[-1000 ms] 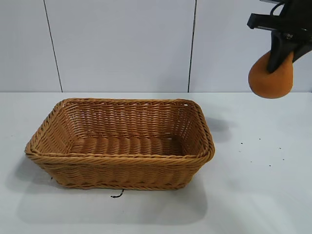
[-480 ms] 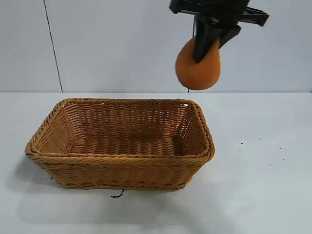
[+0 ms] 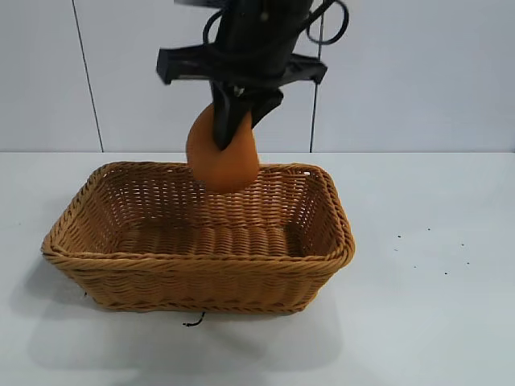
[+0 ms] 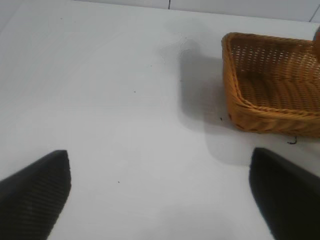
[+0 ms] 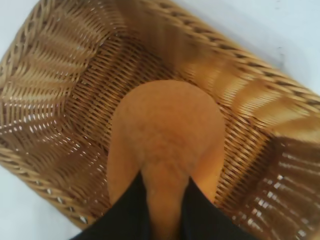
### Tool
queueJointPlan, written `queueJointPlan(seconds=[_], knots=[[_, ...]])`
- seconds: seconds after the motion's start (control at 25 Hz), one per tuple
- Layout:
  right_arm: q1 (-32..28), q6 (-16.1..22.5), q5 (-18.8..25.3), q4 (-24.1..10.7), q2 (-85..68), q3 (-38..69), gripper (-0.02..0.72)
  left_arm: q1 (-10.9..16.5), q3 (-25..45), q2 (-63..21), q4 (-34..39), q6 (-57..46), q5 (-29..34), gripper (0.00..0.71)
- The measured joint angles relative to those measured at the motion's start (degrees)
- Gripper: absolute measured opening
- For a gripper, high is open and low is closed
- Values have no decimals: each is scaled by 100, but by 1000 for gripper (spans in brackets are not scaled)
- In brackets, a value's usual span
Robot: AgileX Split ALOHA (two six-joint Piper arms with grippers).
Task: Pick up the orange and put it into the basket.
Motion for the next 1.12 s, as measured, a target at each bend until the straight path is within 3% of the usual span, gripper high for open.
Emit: queueJointPlan(seconds=[0.24,0.32,0.44,0.56,0.92,1.12], knots=[[0,87,1,0,209,0,67,0,0,0,0,0,0,696],[0,129,1,0,209,0,178,0,0,0,0,0,0,696],[0,128,58,0,193,0,500,0,0,0,0,0,0,696],[0,128,292,-3,59,-6,650,0,4,0,0,0,0,696],[-101,236,1642,-464,-274,-1354,694,0,4,0,0,0,0,696],[-640,258,1745,-629,-274,-1711,694,0,4,0,0,0,0,696]])
